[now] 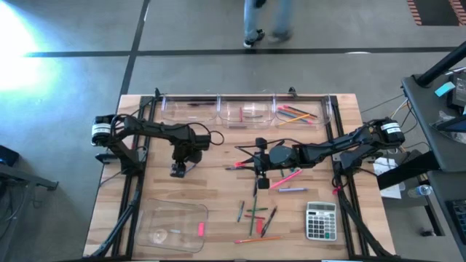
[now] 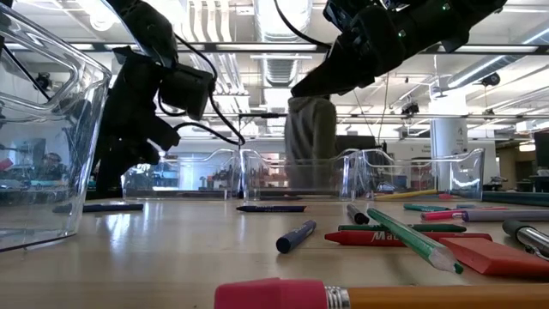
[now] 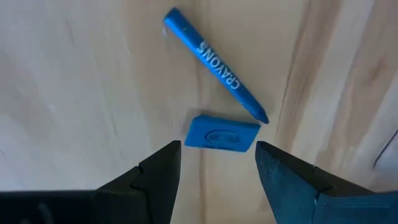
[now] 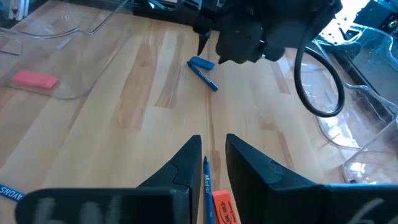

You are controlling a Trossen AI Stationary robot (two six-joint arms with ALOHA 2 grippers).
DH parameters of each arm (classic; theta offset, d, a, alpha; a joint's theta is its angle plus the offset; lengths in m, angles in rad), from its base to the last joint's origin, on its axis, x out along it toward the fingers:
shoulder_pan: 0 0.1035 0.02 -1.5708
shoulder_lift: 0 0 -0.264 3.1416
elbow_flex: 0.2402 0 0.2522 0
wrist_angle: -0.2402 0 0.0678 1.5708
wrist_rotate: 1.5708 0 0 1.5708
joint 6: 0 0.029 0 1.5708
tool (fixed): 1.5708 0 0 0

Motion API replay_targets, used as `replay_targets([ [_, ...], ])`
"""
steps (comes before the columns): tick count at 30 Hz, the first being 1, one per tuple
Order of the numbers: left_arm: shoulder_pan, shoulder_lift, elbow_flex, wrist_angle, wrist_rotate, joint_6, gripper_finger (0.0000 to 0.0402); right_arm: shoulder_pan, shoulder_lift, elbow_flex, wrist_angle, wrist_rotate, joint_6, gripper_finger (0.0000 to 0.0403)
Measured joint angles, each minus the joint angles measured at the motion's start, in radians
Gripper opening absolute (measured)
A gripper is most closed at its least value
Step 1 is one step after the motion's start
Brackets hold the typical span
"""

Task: Sort crayons/erasers/pens/pencils in bins
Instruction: Put the blue eraser into the bottom transparent bin

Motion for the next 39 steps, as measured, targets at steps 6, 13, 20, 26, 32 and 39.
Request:
replay_targets([
  [6, -0.012, 0.0, -0.038, 0.074, -0.012, -0.041, 0.0193, 0.0, 0.0, 0.0, 0.003, 0.002, 0.012, 0.0063],
  [13, -0.043, 0.001, -0.056, 0.099, -0.072, 0.009, 0.0194, 0.0, 0.0, 0.0, 0.003, 0.002, 0.015, 0.0063],
  [20, -0.078, 0.001, -0.067, 0.089, -0.065, 0.009, 0.0226, 0.0, 0.0, 0.0, 0.003, 0.002, 0.014, 0.0063],
  [26, -0.1, -0.003, -0.094, 0.113, -0.069, 0.002, 0.0256, 0.0, 0.0, 0.0, 0.002, 0.002, 0.014, 0.0063],
  [32, -0.101, -0.003, -0.109, 0.135, -0.067, -0.011, 0.0258, 0.0, 0.0, 0.0, 0.002, 0.002, 0.014, 0.0063],
  [39, -0.103, -0.003, -0.105, 0.144, -0.104, 0.035, 0.0258, 0.0, 0.0, 0.0, 0.002, 0.002, 0.014, 0.0063],
])
